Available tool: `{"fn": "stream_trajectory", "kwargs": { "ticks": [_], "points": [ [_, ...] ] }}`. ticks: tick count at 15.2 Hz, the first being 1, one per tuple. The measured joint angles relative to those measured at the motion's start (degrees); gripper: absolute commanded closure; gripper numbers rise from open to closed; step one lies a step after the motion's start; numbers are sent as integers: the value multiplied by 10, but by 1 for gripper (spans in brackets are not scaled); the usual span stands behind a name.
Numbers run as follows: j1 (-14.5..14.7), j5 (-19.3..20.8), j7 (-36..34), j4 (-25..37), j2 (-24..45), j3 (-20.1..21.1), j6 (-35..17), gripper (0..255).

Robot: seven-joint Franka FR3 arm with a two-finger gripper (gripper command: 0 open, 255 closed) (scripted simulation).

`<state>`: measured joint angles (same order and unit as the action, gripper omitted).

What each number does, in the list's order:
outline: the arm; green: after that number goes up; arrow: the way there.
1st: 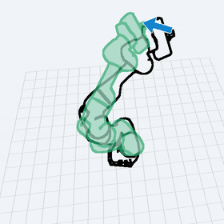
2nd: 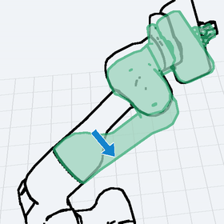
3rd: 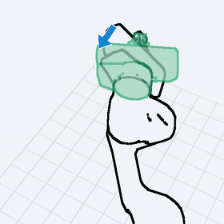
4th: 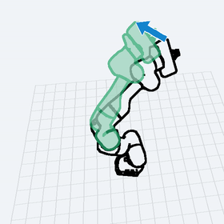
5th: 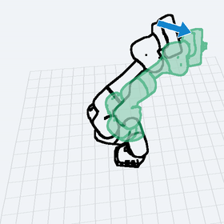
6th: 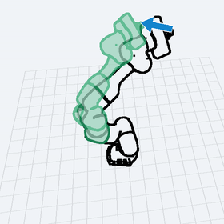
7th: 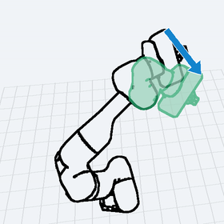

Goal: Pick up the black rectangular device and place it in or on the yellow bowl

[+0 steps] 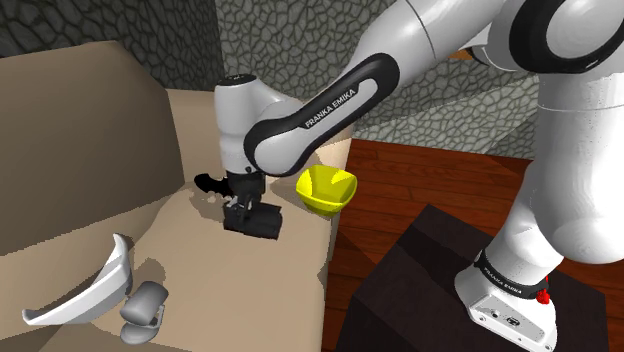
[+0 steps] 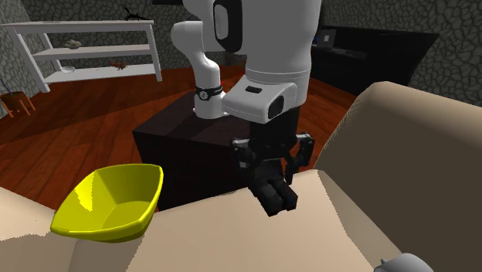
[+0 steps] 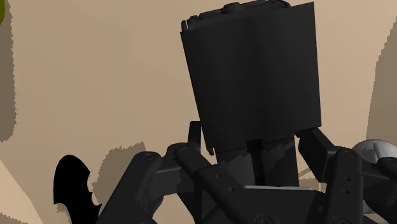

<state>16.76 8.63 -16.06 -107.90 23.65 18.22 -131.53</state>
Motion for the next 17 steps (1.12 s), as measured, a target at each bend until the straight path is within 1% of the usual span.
{"fn": "stream_trajectory", "kwargs": {
  "ticks": [2, 9, 17],
  "points": [
    [-21, -7, 25, -30, -17, -3, -14, 255],
    [-95, -37, 126, -106, -75, -19, -36, 255],
    [-168, -58, 241, -143, -100, -49, -49, 255]
  ]
}}
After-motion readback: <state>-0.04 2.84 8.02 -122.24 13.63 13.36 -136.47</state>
